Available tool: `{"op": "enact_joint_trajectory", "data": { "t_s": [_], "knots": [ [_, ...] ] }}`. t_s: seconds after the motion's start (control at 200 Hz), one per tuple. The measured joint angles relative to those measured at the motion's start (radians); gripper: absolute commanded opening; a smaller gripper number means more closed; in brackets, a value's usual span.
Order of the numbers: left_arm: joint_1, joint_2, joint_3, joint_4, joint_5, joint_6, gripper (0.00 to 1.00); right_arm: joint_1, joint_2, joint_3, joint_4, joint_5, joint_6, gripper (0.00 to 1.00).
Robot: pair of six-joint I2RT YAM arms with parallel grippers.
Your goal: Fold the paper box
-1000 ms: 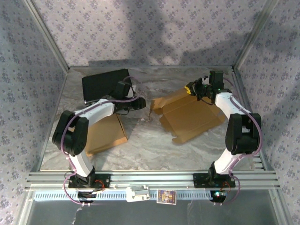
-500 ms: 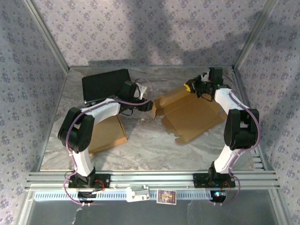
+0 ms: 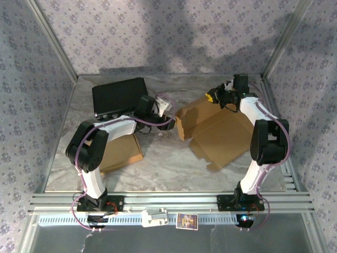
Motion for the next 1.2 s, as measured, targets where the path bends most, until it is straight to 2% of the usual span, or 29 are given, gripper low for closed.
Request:
{"op": "enact_joint_trajectory", "data": {
  "t_s": [0.505,0.795,1.199],
  "knots": [
    [-0.035,-0.024,-0.032,0.056,0.012,-0.009,0.57,0.003,0.014,0.000,0.008,0.010,0.020,0.00],
    [-0.026,-0.039,-0.044,0.058,0.008,-0.014,0.58,0.023,0.014,0.000,0.105,0.010,0.093,0.00],
    [-0.029,-0.008,-0.001,0.056,-0.103,-0.009,0.52,0.031,0.011,-0.108,0.321,0.002,0.151,0.00]
  ]
}}
